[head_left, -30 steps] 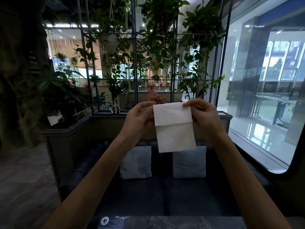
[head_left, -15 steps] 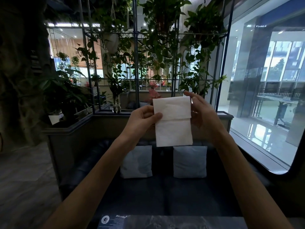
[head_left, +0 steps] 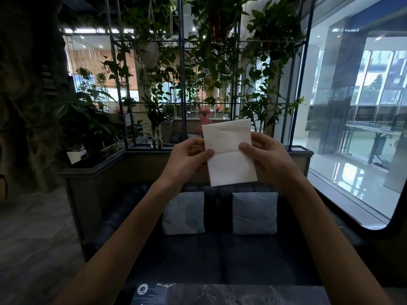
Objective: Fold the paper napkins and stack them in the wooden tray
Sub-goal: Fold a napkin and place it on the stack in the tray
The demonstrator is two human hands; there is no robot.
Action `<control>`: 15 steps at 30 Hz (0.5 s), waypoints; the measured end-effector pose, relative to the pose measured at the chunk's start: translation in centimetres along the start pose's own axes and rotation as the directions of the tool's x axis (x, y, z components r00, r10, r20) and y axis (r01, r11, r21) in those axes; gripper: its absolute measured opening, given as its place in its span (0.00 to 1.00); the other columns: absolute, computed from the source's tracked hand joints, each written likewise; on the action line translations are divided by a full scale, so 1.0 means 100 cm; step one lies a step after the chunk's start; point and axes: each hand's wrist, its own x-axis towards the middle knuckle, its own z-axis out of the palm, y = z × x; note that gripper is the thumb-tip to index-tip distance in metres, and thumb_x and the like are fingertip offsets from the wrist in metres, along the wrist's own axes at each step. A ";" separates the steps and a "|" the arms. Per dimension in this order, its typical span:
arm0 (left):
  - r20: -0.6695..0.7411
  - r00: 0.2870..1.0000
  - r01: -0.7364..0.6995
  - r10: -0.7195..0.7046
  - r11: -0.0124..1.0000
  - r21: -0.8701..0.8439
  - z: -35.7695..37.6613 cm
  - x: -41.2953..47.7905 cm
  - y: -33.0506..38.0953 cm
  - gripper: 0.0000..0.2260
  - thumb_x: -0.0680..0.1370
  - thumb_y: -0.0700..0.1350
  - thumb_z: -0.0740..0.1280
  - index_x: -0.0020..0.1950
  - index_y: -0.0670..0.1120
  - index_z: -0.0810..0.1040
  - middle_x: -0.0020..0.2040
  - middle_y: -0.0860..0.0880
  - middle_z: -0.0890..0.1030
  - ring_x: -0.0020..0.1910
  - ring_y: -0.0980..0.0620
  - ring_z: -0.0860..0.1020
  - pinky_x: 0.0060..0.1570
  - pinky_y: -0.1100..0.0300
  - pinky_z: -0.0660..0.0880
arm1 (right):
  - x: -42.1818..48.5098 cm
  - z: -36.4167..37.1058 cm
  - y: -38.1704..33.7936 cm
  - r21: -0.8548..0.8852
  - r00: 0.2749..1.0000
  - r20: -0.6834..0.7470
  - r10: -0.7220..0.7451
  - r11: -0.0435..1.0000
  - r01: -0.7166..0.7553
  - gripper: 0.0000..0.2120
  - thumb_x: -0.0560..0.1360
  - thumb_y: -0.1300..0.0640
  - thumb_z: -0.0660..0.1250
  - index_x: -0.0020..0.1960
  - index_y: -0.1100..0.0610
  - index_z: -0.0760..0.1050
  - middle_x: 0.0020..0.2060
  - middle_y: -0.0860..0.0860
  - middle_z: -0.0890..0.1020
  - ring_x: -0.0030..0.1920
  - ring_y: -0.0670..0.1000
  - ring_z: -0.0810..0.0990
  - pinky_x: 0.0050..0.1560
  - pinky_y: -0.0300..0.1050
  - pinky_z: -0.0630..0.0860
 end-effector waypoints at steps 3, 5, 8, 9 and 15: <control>-0.021 1.000 0.000 0.000 1.000 -0.010 0.000 0.002 -0.002 0.09 0.77 0.38 0.71 0.57 0.43 0.80 0.52 0.46 0.85 0.51 0.49 0.85 0.49 0.55 0.82 | 0.000 0.002 0.000 0.003 1.000 -0.003 -0.021 1.000 0.022 0.12 0.76 0.65 0.69 0.57 0.55 0.79 0.48 0.51 0.87 0.48 0.50 0.86 0.46 0.42 0.83; -0.036 0.999 -0.024 0.023 0.999 -0.025 0.001 0.001 -0.002 0.08 0.77 0.38 0.71 0.56 0.44 0.81 0.52 0.46 0.84 0.51 0.50 0.84 0.46 0.60 0.81 | 0.000 0.001 0.002 -0.014 0.999 -0.020 -0.051 0.999 0.050 0.09 0.77 0.66 0.68 0.53 0.56 0.80 0.49 0.52 0.86 0.49 0.50 0.85 0.47 0.42 0.83; -0.053 0.996 -0.069 0.067 0.996 -0.049 0.002 0.000 -0.003 0.07 0.77 0.37 0.71 0.54 0.44 0.82 0.54 0.46 0.84 0.53 0.52 0.82 0.45 0.63 0.79 | -0.001 0.001 0.001 -0.077 0.996 -0.018 -0.091 0.993 0.089 0.11 0.78 0.67 0.65 0.45 0.54 0.82 0.54 0.53 0.85 0.48 0.48 0.83 0.40 0.39 0.81; -0.055 0.997 -0.055 0.051 0.996 -0.067 0.002 0.000 -0.003 0.07 0.77 0.38 0.71 0.55 0.44 0.82 0.55 0.47 0.84 0.54 0.52 0.82 0.45 0.63 0.79 | -0.002 0.001 0.001 -0.090 0.996 -0.021 -0.091 0.992 0.089 0.12 0.79 0.68 0.64 0.44 0.55 0.82 0.52 0.51 0.85 0.43 0.44 0.83 0.35 0.36 0.78; 0.044 0.990 0.143 -0.137 0.959 -0.244 0.004 0.002 -0.005 0.08 0.82 0.45 0.64 0.57 0.47 0.81 0.57 0.45 0.84 0.55 0.47 0.83 0.54 0.48 0.80 | -0.003 0.000 0.003 -0.124 0.990 -0.039 -0.138 0.983 0.132 0.13 0.79 0.67 0.64 0.41 0.56 0.82 0.42 0.46 0.86 0.38 0.40 0.83 0.34 0.32 0.75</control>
